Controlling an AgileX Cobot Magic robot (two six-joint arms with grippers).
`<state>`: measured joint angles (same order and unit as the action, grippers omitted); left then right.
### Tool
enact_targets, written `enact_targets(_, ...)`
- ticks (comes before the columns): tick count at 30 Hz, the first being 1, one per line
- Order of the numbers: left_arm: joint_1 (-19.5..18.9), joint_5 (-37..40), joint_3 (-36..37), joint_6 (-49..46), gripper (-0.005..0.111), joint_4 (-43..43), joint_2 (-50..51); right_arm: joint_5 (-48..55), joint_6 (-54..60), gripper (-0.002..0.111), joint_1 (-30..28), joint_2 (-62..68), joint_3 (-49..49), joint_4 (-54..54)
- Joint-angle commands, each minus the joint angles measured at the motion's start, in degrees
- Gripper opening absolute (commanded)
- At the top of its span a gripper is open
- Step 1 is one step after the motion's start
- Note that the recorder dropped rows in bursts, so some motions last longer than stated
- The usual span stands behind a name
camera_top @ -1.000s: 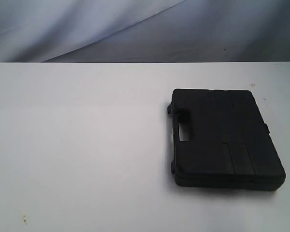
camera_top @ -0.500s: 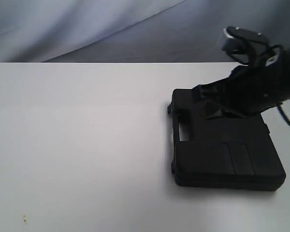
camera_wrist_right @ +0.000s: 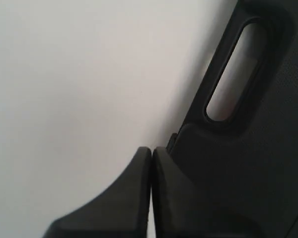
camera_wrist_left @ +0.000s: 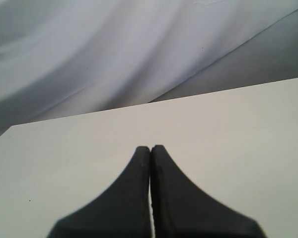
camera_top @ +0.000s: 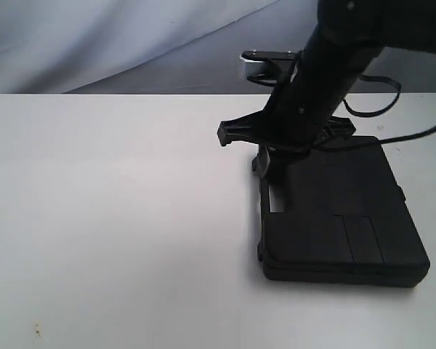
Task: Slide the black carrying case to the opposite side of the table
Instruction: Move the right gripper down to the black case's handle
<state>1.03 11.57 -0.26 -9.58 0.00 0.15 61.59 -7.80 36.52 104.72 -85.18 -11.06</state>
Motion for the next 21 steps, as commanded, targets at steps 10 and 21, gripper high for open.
enact_targets(10, -0.2, -0.8, 0.3, 0.6, 0.000, -0.6, -0.1, 5.6, -13.9, 0.000, 0.0, 12.5, -13.5, 13.5)
enact_targets(21, -0.2, -0.8, 0.3, 0.6, 0.000, -0.6, -0.1, -1.2, -16.3, 0.020, 0.0, 14.7, -13.5, 11.7)
